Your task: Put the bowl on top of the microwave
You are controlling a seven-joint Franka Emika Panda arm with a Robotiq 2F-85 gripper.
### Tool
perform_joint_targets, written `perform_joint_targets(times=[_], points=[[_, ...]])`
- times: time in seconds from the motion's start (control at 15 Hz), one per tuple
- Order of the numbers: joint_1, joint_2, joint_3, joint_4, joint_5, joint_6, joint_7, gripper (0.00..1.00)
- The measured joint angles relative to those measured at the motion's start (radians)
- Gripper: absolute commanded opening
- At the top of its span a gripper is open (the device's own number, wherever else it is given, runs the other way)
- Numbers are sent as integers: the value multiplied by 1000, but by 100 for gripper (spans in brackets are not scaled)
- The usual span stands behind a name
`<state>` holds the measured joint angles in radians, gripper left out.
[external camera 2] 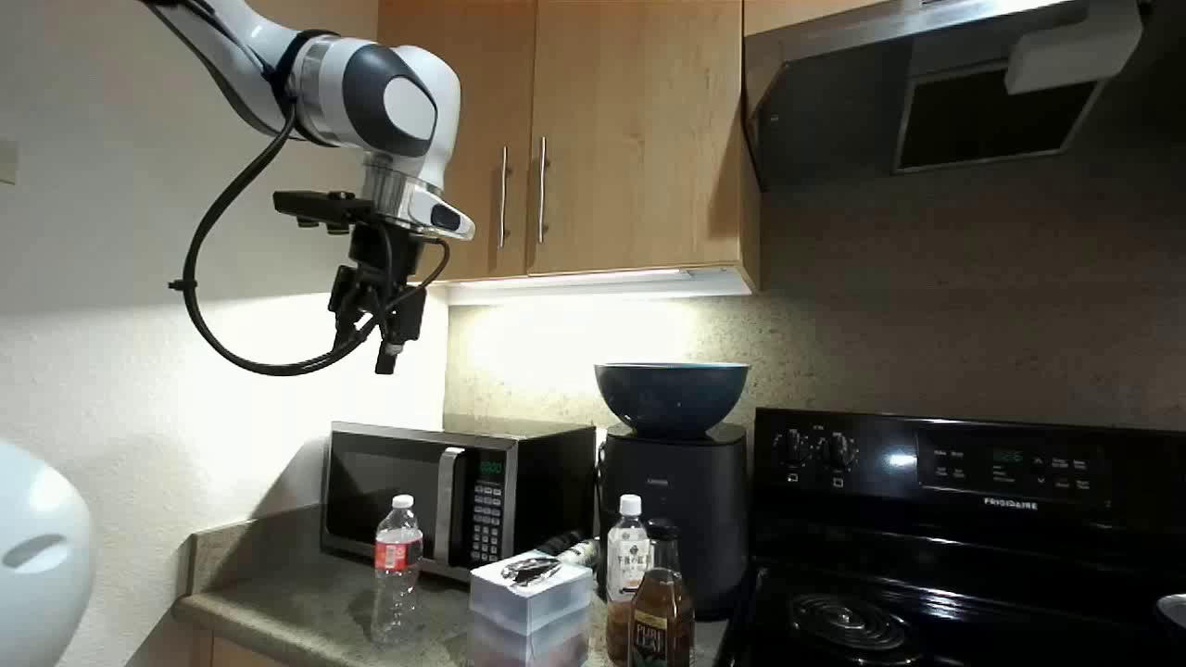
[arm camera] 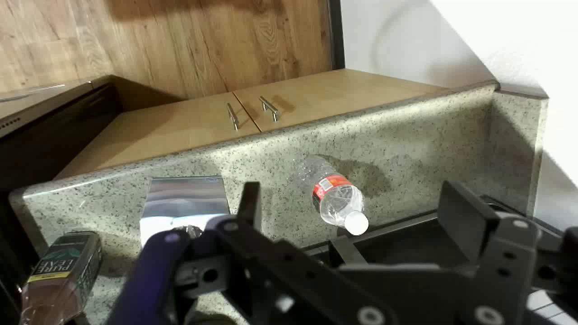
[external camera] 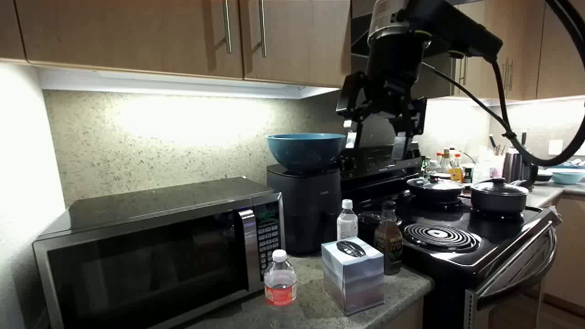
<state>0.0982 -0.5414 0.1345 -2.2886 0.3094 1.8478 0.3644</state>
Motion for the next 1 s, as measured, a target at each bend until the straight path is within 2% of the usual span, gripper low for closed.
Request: perform_joint_targets(times=[0.67, 0.87, 1.0], points=[[-3, 7, 0, 1, -1, 0, 0, 100], [-36, 60, -3, 20, -24, 12, 2, 100], [-75, 121, -2, 51, -81, 58, 26, 100]])
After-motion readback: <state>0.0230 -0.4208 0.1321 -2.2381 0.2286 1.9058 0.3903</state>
